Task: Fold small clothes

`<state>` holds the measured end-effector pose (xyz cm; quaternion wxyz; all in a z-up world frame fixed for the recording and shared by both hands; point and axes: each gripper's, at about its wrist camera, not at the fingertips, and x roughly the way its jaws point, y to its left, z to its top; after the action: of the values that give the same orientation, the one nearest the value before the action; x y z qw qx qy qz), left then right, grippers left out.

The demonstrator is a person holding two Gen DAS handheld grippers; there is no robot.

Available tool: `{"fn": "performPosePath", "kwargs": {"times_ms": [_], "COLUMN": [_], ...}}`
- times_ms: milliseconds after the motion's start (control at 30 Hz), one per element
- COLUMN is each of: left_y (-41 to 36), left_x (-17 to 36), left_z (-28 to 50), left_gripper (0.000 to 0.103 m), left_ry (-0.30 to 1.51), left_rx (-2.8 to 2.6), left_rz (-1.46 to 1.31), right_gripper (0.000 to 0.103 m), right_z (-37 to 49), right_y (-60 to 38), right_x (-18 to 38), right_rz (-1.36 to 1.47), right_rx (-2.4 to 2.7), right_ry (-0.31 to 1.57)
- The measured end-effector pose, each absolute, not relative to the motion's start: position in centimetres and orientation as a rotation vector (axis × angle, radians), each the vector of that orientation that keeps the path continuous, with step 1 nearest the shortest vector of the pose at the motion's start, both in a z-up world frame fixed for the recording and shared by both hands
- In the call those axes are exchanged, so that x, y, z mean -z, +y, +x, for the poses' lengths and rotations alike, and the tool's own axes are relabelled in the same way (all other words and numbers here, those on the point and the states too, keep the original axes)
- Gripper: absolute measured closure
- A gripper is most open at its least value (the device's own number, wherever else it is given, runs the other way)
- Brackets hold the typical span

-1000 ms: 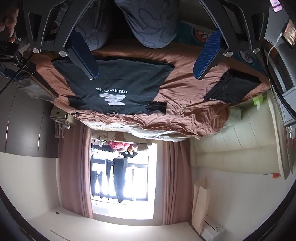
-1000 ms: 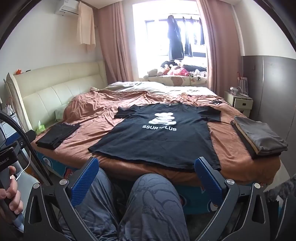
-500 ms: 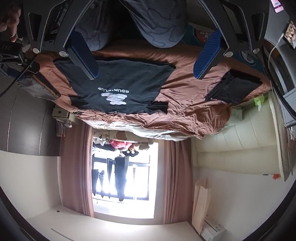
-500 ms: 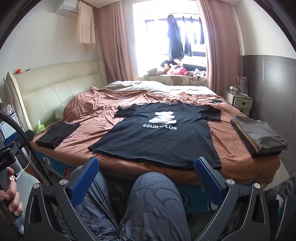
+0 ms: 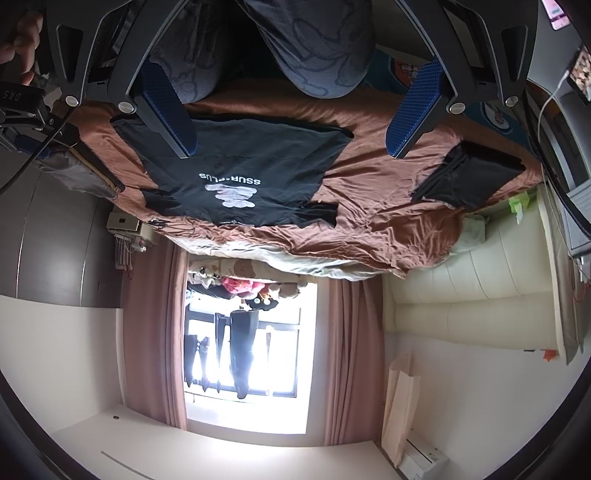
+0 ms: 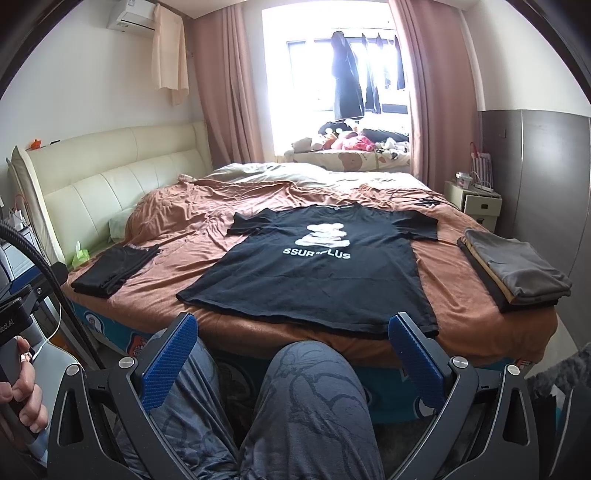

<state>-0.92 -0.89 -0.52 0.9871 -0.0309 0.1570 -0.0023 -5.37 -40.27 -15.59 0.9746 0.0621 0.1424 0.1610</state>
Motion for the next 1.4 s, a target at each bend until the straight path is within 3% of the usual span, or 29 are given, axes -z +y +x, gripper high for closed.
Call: {"fn": "performPosePath", "kwargs": {"times_ms": [1400], "left_y": [1.2], "left_x": [0.4], "left_z": [-3.1], "left_gripper": [0.0], "left_ry": [0.271], "left_rx": [-0.013], "left_rz": [-0.106], "right_gripper": [0.0], "right_z": [-6.3], "right_y": [-39.8], "right_x": [15.4], "right_rz": [0.108], "right_rx": [-0.321], "right_ry": [0.259]}}
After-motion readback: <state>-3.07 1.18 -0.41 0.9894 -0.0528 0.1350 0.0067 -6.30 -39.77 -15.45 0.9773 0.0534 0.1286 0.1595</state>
